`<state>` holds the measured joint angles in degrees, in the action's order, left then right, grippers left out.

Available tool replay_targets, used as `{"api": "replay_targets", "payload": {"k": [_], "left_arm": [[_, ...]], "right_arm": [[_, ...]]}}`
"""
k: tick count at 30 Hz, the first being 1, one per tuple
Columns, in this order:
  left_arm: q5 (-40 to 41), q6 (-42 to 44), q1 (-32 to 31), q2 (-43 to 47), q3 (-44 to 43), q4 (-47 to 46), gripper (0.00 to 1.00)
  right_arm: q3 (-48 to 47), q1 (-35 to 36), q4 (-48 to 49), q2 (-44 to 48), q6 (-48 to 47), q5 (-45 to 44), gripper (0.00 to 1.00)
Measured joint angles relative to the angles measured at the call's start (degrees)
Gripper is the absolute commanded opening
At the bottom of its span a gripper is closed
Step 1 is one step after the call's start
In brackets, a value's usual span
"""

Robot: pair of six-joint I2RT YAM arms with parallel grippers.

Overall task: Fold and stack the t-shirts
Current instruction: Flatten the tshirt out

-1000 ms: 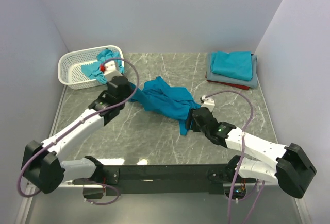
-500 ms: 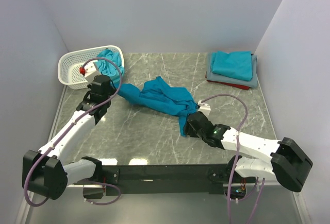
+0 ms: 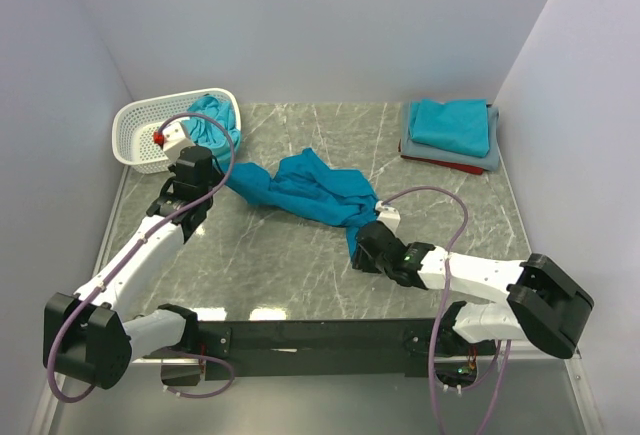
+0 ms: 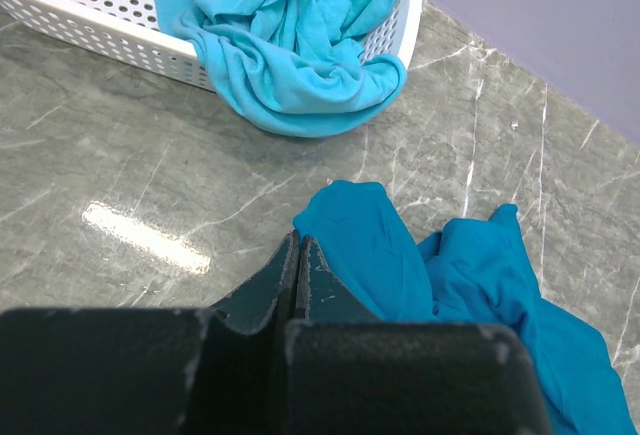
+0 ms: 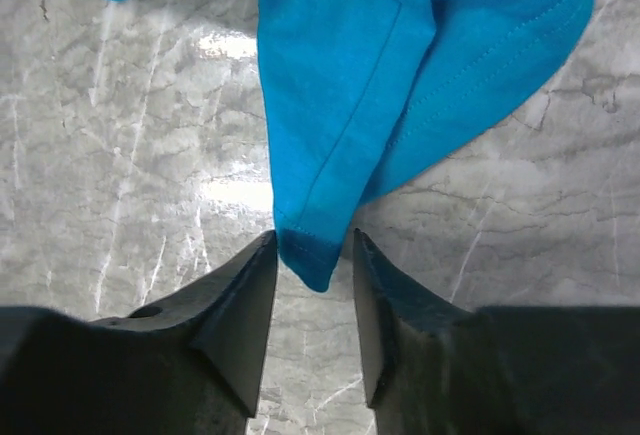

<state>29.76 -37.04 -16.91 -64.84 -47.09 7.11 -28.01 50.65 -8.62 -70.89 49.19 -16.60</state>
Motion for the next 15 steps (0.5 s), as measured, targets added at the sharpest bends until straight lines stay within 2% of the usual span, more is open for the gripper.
{"api": "replay_targets", "payload": {"k": [8,9,11,15], "left_arm": [[0.00,0.02,0.07,-0.02,0.04,0.02,0.00],[0.00,0.02,0.09,-0.02,0.04,0.02,0.00],[0.02,0.04,0.20,-0.02,0.04,0.00,0.00],[-0.33,0.52,0.90,-0.70,-0.17,0.04,0.00]], "right_arm": [[0.00,0.00,0.83,-1.55,-0.02,0.57,0.20],[0.00,0.00,0.90,-1.79,0.04,0.66,0.16],[0.00,0.00,0.83,-2.05,-0.17,0.83,0.01],[-0.37,0.09,-1.49,-1.51,-0.70,-0.48,0.00]]}}
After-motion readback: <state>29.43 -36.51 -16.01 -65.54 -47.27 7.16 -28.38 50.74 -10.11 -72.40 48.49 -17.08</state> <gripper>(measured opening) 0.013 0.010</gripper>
